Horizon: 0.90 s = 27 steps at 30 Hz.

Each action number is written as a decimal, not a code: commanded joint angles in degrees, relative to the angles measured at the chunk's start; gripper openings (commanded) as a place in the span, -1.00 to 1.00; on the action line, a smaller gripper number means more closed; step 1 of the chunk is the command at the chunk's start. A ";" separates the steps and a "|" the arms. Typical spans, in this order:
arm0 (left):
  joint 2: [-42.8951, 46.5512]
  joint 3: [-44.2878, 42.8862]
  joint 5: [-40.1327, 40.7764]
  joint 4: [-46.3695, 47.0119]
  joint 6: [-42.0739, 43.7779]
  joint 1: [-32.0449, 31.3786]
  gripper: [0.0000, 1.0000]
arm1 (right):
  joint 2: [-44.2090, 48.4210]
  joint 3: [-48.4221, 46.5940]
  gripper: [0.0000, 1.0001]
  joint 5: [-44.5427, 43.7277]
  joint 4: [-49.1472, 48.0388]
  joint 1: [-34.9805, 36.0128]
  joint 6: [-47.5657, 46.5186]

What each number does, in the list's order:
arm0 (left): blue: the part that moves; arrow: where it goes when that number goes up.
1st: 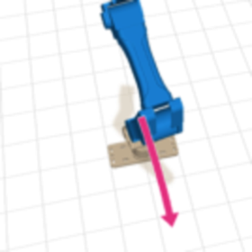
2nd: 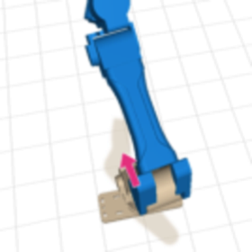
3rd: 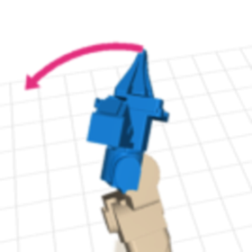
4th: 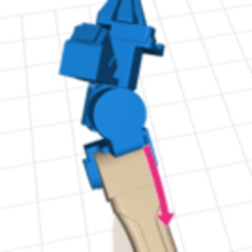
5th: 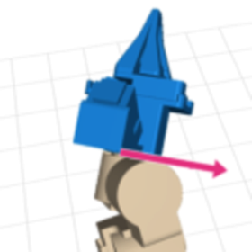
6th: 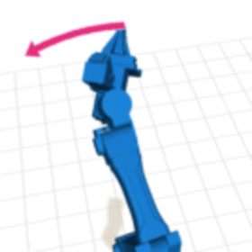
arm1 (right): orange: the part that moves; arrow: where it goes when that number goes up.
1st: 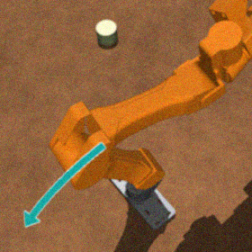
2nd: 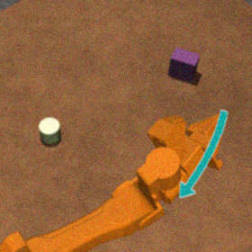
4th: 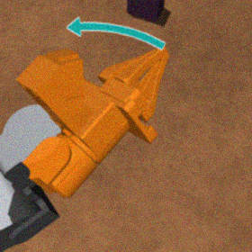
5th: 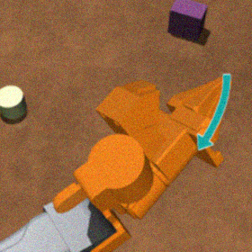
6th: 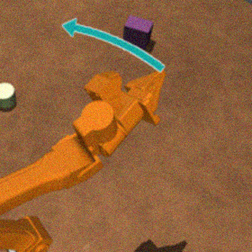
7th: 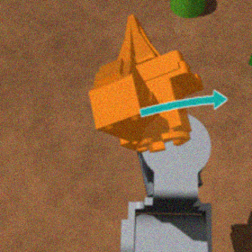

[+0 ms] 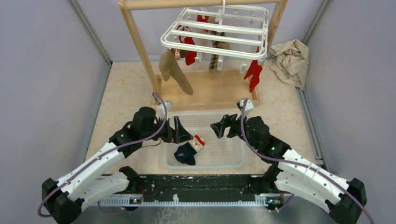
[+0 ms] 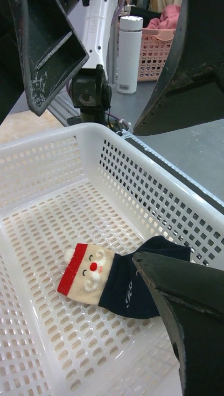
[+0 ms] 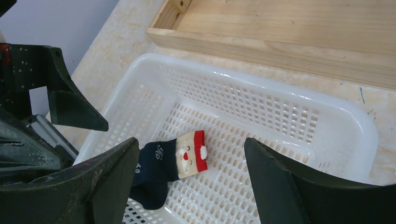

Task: Remove the socks clipped to the hanger
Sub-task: Place the sock in the bin.

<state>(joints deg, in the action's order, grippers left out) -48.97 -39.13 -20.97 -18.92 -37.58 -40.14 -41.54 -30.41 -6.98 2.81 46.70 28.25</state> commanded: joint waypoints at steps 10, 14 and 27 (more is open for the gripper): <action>-0.96 -4.01 5.66 -0.28 3.40 -0.25 0.98 | -1.33 -0.90 0.70 4.34 -5.17 -0.12 -1.44; 2.35 -4.15 10.57 -0.64 4.03 -0.25 0.98 | -2.42 0.07 0.70 5.14 -7.77 -0.11 -1.61; 4.04 -1.51 22.42 4.01 0.96 -0.22 0.98 | -17.29 -4.95 0.69 5.86 -31.46 -0.12 -8.88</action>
<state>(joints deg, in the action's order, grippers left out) -45.56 -41.50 -1.80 -17.89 -35.42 -40.14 -54.52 -30.59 -1.04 -16.25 46.70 23.68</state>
